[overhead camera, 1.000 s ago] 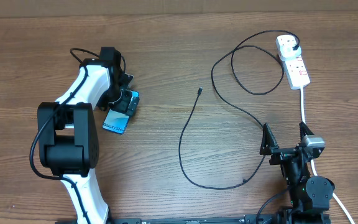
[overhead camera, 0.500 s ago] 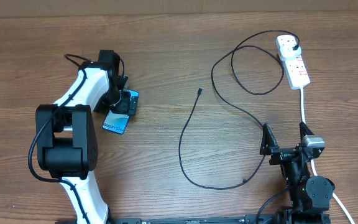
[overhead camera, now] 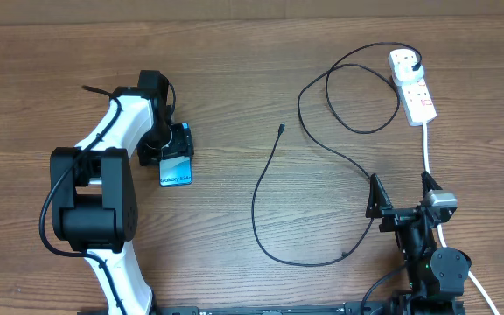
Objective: Plug charger to phone and switch on socket
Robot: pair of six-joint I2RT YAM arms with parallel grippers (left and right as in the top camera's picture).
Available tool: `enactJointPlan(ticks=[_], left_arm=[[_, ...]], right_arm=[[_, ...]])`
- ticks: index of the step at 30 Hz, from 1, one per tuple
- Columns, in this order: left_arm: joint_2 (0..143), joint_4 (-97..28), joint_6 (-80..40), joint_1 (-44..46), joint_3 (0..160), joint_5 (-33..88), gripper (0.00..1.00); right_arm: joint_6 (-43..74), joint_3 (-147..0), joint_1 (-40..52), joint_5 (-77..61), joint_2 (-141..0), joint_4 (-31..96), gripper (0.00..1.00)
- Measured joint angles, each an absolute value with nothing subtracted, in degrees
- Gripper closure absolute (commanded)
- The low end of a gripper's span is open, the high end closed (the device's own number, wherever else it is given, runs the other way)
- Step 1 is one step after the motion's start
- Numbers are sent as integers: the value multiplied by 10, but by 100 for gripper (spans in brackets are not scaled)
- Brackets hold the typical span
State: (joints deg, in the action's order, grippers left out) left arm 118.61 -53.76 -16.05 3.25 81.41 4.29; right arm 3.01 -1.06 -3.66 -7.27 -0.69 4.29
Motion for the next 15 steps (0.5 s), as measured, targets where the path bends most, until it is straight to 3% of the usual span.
enactJointPlan(ticks=[6, 15], left_arm=[[1185, -514, -162, 33, 813, 44, 14], [1185, -471, -83, 34, 813, 34, 14]], right_arm=[[30, -10, -37, -72, -7, 43, 0], [30, -11, -37, -72, -7, 43, 0]])
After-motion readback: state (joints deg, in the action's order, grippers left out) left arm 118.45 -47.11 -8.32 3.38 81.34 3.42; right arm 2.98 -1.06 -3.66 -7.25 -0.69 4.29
